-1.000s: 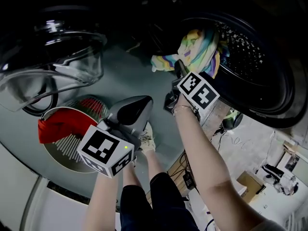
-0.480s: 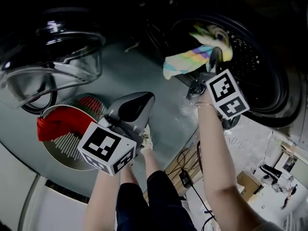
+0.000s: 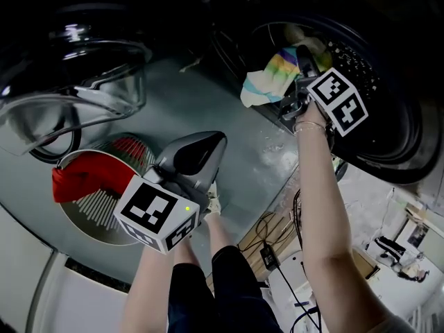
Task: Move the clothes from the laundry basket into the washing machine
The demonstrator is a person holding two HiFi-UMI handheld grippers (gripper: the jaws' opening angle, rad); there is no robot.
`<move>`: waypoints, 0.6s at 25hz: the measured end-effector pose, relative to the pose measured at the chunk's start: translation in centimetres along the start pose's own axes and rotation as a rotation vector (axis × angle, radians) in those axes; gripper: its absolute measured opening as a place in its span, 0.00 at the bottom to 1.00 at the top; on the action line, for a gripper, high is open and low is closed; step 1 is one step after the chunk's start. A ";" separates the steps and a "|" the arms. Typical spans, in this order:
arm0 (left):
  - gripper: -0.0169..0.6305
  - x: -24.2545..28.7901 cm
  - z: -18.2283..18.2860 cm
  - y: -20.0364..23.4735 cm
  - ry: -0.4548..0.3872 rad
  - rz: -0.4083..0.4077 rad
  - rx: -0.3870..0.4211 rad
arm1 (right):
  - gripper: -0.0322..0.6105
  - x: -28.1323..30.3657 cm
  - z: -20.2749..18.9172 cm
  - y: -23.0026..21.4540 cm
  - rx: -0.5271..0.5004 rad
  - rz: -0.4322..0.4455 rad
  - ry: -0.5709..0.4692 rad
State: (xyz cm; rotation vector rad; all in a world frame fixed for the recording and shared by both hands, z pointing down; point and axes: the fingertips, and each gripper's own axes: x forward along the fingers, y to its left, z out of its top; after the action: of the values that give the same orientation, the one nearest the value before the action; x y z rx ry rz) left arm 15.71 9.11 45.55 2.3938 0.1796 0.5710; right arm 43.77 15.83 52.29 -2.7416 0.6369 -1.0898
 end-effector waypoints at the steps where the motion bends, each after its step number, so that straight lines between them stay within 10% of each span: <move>1: 0.03 0.0 -0.1 0.0 0.003 0.002 -0.003 | 0.77 -0.3 -0.6 -0.1 -0.001 -0.008 0.013; 15: 0.03 -0.3 0.0 0.4 0.000 0.011 -0.005 | 0.76 -4.4 -12.0 1.8 -0.046 0.032 0.168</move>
State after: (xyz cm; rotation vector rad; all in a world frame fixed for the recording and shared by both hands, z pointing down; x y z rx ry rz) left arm 15.43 8.72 45.76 2.3909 0.1651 0.5764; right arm 32.18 16.55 57.87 -2.6869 0.7329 -1.3248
